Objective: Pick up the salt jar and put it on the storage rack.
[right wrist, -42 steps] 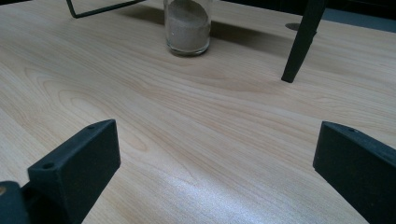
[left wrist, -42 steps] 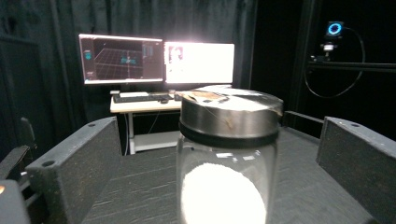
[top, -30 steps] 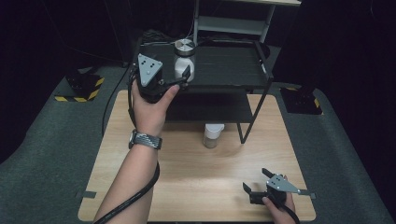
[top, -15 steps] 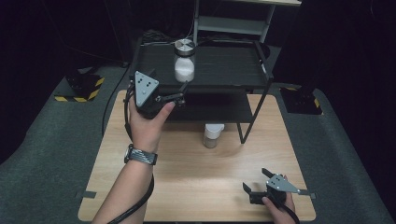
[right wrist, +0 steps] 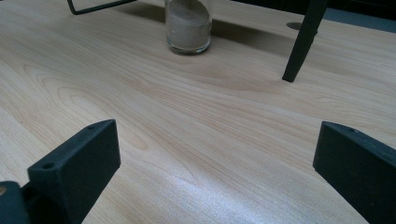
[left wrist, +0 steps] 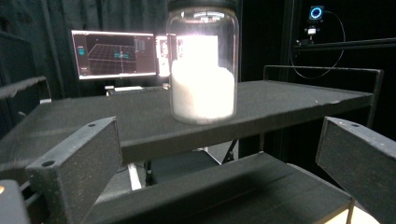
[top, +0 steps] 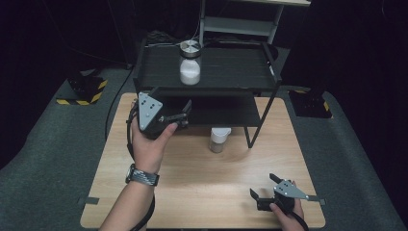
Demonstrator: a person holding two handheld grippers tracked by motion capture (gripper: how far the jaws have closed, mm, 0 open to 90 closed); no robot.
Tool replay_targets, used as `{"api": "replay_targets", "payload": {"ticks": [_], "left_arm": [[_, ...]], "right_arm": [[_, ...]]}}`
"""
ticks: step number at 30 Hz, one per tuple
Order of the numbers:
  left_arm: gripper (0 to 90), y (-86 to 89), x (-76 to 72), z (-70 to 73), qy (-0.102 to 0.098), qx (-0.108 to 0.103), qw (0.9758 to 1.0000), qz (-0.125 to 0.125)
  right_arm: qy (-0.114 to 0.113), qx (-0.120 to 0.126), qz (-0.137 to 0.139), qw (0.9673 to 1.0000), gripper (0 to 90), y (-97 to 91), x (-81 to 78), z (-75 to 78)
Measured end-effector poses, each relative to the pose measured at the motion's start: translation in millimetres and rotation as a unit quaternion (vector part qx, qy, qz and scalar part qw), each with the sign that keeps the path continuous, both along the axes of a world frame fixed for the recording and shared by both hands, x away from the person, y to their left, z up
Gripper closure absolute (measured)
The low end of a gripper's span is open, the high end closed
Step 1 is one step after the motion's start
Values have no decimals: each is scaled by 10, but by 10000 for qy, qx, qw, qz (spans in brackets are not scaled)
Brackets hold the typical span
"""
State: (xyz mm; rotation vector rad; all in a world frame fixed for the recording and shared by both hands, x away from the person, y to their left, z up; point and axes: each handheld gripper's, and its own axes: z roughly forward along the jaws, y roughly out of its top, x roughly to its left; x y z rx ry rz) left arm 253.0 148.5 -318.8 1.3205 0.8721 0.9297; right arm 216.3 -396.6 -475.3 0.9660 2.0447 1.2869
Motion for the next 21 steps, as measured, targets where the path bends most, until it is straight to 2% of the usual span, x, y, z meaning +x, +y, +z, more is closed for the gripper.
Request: {"api": "replay_targets", "payload": {"ticks": [3,9,21], "left_arm": [[4,0,-48,-67,-16,74,10000,7],[4,9,-153,-198,-25,54,10000,-49],[3,38,-314,-535,168,57,9997,-158]], "right_arm": [[1,-2,2,10000,2,1,2,0],[-5,-21,7,10000,2,5,1,2],[-7,-35,11,10000,2,8,1,3]]}}
